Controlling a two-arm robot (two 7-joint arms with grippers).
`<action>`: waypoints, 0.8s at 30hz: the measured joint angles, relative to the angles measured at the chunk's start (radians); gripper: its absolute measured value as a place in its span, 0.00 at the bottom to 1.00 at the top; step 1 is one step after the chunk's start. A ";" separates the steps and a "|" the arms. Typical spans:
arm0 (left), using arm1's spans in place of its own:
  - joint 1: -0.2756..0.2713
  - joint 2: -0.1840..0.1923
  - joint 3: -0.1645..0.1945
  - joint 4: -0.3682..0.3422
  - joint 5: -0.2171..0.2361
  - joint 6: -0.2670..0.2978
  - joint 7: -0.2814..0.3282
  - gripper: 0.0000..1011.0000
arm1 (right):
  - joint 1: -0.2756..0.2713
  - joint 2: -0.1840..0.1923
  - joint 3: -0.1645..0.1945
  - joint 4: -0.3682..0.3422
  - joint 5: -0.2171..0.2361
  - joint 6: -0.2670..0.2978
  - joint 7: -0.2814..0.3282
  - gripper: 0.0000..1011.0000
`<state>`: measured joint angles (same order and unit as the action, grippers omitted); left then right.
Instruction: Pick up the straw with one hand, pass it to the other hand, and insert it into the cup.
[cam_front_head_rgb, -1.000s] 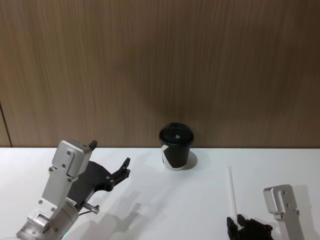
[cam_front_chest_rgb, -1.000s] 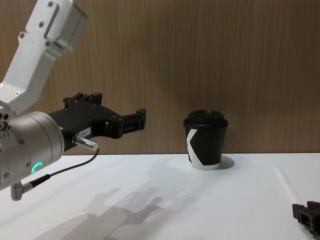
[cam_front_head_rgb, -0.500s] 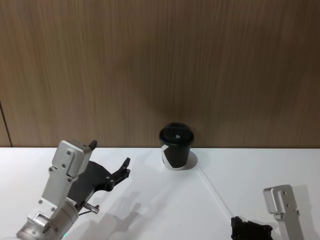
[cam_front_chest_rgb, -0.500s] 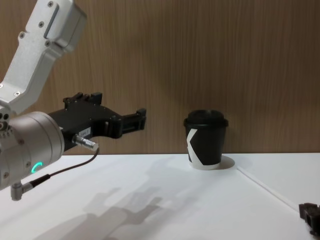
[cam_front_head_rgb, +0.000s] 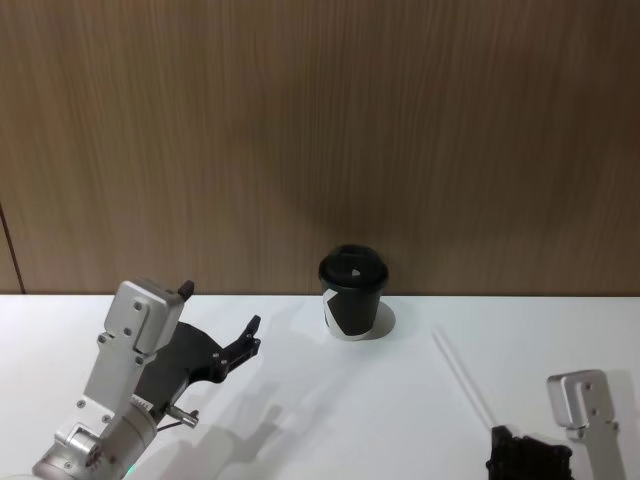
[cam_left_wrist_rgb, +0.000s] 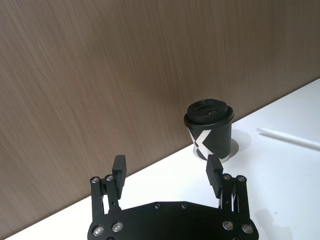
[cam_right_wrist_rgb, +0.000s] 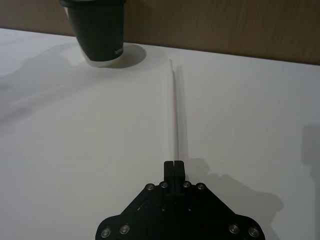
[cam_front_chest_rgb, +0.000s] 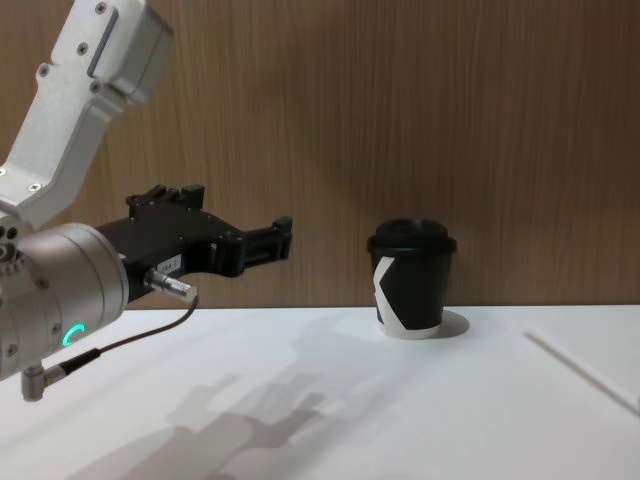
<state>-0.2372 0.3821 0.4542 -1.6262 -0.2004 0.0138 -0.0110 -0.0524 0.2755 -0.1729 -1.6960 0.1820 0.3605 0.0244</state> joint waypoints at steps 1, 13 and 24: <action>0.000 0.000 0.000 0.000 0.000 0.000 0.000 0.99 | -0.002 0.000 0.004 0.000 -0.009 -0.015 -0.010 0.00; 0.000 0.000 0.000 0.000 0.000 0.000 0.000 0.99 | -0.006 0.026 0.040 -0.001 -0.053 -0.150 -0.031 0.00; 0.000 0.000 0.000 0.000 0.000 0.000 0.000 0.99 | 0.006 0.083 0.076 -0.003 -0.056 -0.302 0.041 0.00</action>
<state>-0.2371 0.3821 0.4542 -1.6262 -0.2004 0.0138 -0.0110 -0.0459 0.3586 -0.0971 -1.6990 0.1262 0.0589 0.0653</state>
